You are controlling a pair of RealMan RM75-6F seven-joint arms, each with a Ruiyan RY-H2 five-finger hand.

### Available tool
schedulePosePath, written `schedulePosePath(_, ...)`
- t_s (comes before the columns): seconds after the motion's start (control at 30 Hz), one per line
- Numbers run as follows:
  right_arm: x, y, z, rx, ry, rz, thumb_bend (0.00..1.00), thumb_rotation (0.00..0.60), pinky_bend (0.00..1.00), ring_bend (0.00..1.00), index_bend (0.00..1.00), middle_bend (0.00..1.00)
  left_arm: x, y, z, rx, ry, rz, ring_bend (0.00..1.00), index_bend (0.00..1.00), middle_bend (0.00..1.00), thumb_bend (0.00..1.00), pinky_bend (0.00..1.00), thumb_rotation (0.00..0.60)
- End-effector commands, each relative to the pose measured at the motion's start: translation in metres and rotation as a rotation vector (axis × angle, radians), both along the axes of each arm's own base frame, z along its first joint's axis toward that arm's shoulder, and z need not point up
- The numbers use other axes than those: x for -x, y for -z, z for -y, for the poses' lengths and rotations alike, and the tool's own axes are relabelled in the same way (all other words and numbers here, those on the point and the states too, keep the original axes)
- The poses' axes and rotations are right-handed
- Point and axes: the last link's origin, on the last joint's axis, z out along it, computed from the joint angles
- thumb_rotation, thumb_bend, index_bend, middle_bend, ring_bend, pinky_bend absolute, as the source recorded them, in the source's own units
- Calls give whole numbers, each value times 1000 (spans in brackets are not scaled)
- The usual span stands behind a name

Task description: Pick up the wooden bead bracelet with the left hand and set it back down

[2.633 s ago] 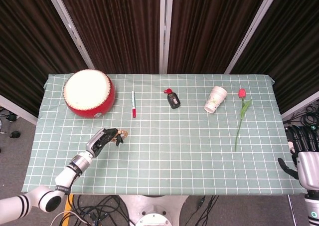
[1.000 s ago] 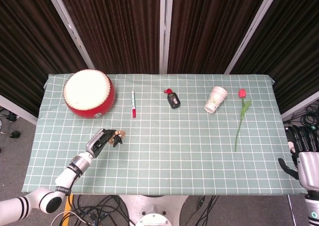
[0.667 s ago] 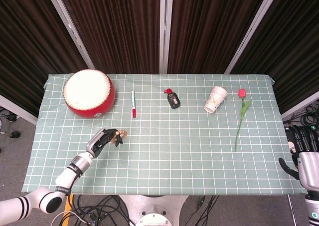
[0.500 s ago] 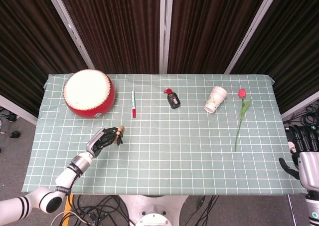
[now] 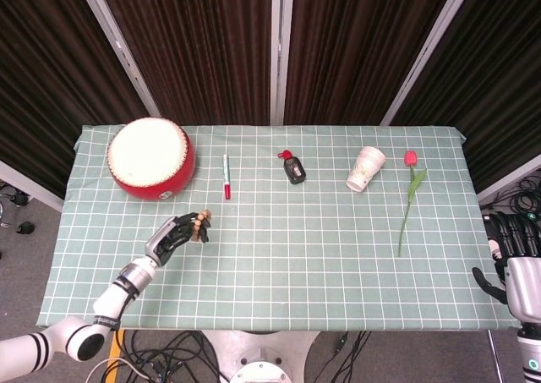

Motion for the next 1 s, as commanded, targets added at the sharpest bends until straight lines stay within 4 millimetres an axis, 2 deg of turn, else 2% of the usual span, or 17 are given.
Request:
schedulePosePath(0.03,0,0,0,-1,1,1,122,600,0,0,0,76,1,-1,-1,-37,35,-28,475,438,601,575,116,207)
schedulePosePath(0.1,0,0,0,-2,1,2,123,600,0,0,0,76,2,-1,-2,-65,73,-70,454,437,598,556,118,182)
schedulePosePath(0.23,1,1,-1,-3,2,6,122,600,0,0,0,76,7,4,-4,-156,197,-243,385,420,560,556,127,177)
schedulePosePath(0.37,3,1,-1,-4,2,11,122,600,0,0,0,76,18,9,-8,-294,381,-555,279,386,477,542,125,177)
schedulePosePath(0.47,4,2,-1,-7,1,15,122,600,0,0,0,76,22,10,-8,-398,518,-796,169,322,370,454,112,184)
schedulePosePath(0.53,4,3,-1,-14,-2,20,122,600,0,0,0,76,21,8,-7,-471,586,-933,107,280,305,350,86,187)
schedulePosePath(0.63,6,5,0,-25,-5,25,123,600,0,0,0,76,15,3,-5,-555,604,-1004,87,251,275,254,57,185)
schedulePosePath(0.67,6,6,0,-29,-6,28,122,600,0,0,0,76,12,-1,-3,-585,585,-992,87,249,275,242,53,201)
schedulePosePath(0.7,6,6,1,-32,-8,30,123,600,0,0,0,76,10,-4,-2,-607,564,-974,87,249,275,240,53,265)
schedulePosePath(0.73,7,7,1,-35,-8,32,123,600,0,0,0,76,9,-8,-1,-625,540,-959,87,249,275,240,57,388)
schedulePosePath(0.77,8,7,0,-39,-7,35,123,600,0,0,0,76,9,-16,-1,-648,510,-951,90,249,276,239,62,470)
schedulePosePath(0.8,9,7,0,-42,-4,37,123,600,0,0,0,76,11,-22,-1,-671,486,-953,101,252,280,240,71,577)
schedulePosePath(0.83,10,6,0,-46,-1,41,123,600,0,0,0,76,13,-30,0,-692,459,-957,112,257,284,240,76,600)
schedulePosePath(1.0,19,4,0,-75,25,68,126,600,0,0,0,78,47,-81,6,-806,305,-1082,129,329,311,240,81,600)
